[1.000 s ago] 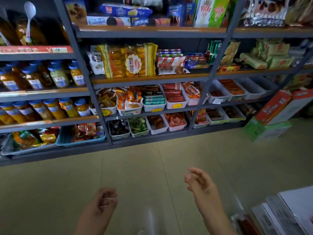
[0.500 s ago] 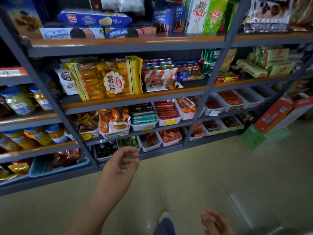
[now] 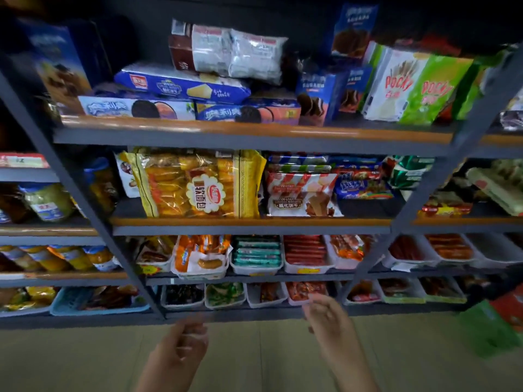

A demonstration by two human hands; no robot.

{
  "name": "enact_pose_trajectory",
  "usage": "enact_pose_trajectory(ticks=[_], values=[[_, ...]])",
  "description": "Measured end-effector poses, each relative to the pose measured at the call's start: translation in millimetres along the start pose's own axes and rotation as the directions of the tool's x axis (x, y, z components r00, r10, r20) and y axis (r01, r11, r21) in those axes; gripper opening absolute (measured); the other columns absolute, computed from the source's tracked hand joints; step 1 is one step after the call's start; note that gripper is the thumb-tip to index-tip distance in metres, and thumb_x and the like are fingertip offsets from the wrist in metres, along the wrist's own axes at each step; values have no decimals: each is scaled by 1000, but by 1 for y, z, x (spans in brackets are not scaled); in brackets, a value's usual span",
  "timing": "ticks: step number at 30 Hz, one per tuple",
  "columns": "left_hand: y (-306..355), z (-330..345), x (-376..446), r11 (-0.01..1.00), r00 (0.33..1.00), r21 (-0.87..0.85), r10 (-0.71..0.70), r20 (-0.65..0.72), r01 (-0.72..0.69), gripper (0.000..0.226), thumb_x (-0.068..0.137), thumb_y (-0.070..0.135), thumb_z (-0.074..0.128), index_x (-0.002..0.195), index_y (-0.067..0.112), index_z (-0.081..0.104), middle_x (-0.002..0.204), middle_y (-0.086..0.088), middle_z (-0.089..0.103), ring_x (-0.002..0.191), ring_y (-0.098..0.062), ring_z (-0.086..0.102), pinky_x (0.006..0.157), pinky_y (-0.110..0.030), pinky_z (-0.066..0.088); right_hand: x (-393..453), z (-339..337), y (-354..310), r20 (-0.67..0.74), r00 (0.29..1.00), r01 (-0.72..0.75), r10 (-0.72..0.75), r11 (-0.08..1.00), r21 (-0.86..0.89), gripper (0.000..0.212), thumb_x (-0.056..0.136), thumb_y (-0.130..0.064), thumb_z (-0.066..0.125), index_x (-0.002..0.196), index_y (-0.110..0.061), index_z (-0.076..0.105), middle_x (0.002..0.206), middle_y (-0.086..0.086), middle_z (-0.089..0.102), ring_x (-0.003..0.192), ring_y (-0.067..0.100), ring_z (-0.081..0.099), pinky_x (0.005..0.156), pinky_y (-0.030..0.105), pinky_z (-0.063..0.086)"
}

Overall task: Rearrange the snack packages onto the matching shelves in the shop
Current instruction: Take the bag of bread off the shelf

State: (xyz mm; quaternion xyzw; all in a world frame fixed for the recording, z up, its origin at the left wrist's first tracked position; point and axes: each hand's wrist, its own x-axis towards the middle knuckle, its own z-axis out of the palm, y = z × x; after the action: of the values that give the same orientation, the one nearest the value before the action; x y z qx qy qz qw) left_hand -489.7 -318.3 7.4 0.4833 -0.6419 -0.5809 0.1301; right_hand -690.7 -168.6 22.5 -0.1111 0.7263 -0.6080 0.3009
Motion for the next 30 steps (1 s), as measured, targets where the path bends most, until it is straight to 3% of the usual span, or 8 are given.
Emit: enact_pose_trajectory(ticks=[2, 7, 10, 13, 18, 23, 27, 30], values=[[-6, -17, 15, 1000, 1000, -7, -31, -7, 30, 25, 89, -1, 56, 111, 9, 54, 112, -14, 61, 82, -11, 55, 59, -6, 45, 22, 17, -26, 51, 999, 19, -19, 1000, -9, 10, 89, -14, 63, 95, -22, 62, 95, 2, 66, 90, 12, 62, 73, 21, 45], [3, -50, 48, 993, 997, 100, -72, 18, 69, 27, 93, -10, 42, 119, -10, 51, 108, -23, 53, 69, -21, 47, 58, -25, 42, 62, 59, -55, 124, 987, 114, -106, 992, -56, 11, 89, -25, 63, 100, -26, 62, 100, -6, 67, 96, 4, 62, 79, 18, 45], [10, -66, 73, 997, 995, -62, -54, -86, 49, 28, 93, 7, 52, 121, 11, 48, 111, -10, 56, 81, -4, 55, 73, -19, 47, 82, 83, -59, 129, 988, 99, -88, 991, -85, 13, 89, -25, 63, 101, -28, 62, 101, -7, 67, 98, 7, 62, 86, 24, 46], [30, -74, 100, 1000, 997, 10, 17, -75, -16, 18, 92, 14, 53, 104, 27, 50, 106, 5, 58, 80, 17, 57, 69, -1, 44, 101, 104, -57, 140, 989, 55, -39, 992, -116, 12, 91, -22, 61, 102, -26, 61, 102, -5, 66, 97, 7, 62, 79, 19, 45], [59, -100, 158, 990, 982, 62, 131, -137, -124, 24, 86, -2, 56, 92, 21, 59, 92, -6, 67, 74, -13, 62, 56, -9, 44, 129, 131, -54, 99, 995, 4, 6, 995, -98, 14, 90, -15, 62, 102, -23, 61, 99, -1, 67, 96, 10, 62, 80, 26, 44], [74, -124, 188, 985, 969, 39, 173, -178, -169, 16, 90, 13, 57, 102, 23, 56, 98, -1, 68, 91, -15, 65, 72, -23, 50, 154, 141, -72, 72, 995, 78, -70, 990, -117, 24, 90, -16, 62, 112, -23, 55, 106, -3, 62, 102, 11, 59, 80, 22, 42], [90, -134, 210, 974, 936, 43, 227, -269, -224, 30, 89, 13, 59, 115, 21, 46, 108, -1, 56, 90, -9, 59, 59, -15, 51, 183, 146, -94, 62, 984, 178, -168, 964, -200, 52, 87, -22, 65, 132, -29, 41, 124, -10, 51, 113, 6, 51, 90, 28, 41], [96, -143, 233, 968, 908, 121, 250, -336, -221, 57, 84, 21, 67, 133, 19, 37, 127, -4, 42, 110, -20, 51, 80, -28, 51, 207, 152, -110, 97, 977, 209, -191, 946, -246, 76, 84, -24, 70, 146, -24, 27, 142, -6, 39, 127, 8, 40, 106, 33, 37]])
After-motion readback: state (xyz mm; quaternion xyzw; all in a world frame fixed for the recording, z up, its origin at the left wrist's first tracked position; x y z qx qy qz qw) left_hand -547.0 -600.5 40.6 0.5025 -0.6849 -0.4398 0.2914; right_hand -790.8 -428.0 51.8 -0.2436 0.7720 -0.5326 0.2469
